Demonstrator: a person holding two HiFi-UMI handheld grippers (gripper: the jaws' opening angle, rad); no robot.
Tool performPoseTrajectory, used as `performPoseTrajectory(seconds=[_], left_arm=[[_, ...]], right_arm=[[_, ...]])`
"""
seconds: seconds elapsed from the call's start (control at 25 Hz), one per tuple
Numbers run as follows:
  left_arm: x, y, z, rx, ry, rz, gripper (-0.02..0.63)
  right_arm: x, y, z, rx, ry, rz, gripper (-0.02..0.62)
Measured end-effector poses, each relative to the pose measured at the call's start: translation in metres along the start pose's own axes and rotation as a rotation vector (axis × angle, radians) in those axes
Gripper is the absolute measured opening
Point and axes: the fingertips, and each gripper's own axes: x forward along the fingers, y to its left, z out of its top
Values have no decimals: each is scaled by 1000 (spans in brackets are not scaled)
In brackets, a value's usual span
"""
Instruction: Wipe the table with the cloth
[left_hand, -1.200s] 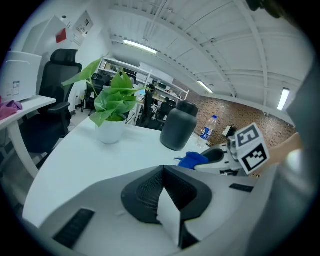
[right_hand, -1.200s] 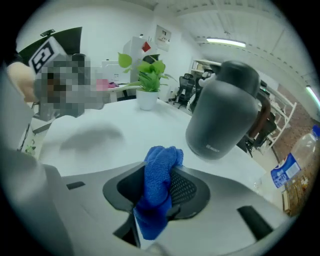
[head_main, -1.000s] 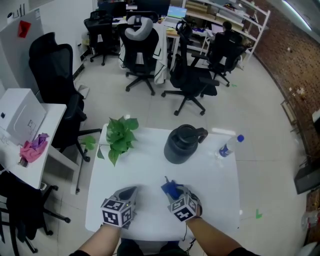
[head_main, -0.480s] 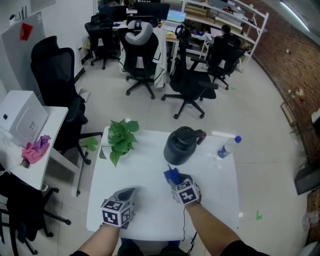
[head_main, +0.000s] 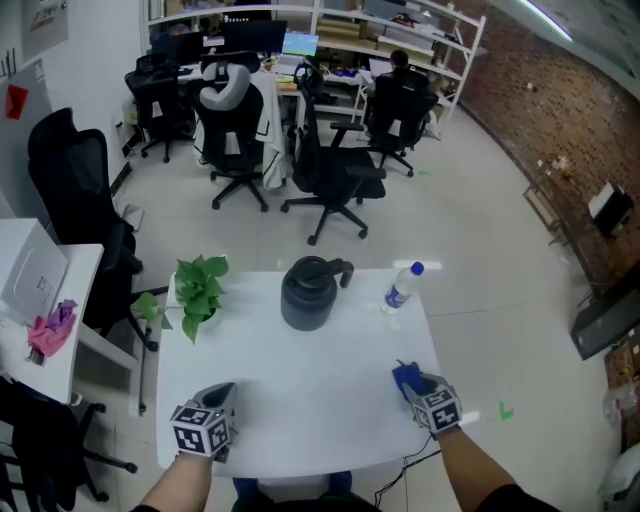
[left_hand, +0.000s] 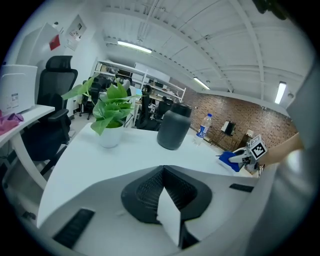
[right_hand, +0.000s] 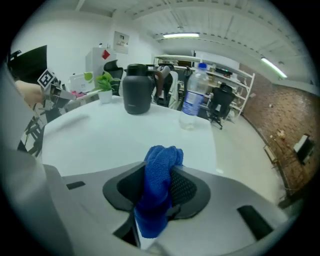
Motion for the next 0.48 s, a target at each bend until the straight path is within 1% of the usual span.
performPoseTrajectory(seconds=[0.12, 0.2, 0.32, 0.48], left_arm=[[-2, -5, 0, -2, 5, 9, 0], [0, -8, 0, 2, 9, 15, 0], [1, -12, 0, 26, 16, 22, 0], [2, -17, -1, 39, 25, 18, 0]], right_arm=[[-21, -48, -44, 24, 42, -58, 120], [-25, -68, -69, 39, 70, -76, 121], [-21, -80, -93, 48, 104, -85, 138], [-17, -78, -99, 43, 77, -98, 147]])
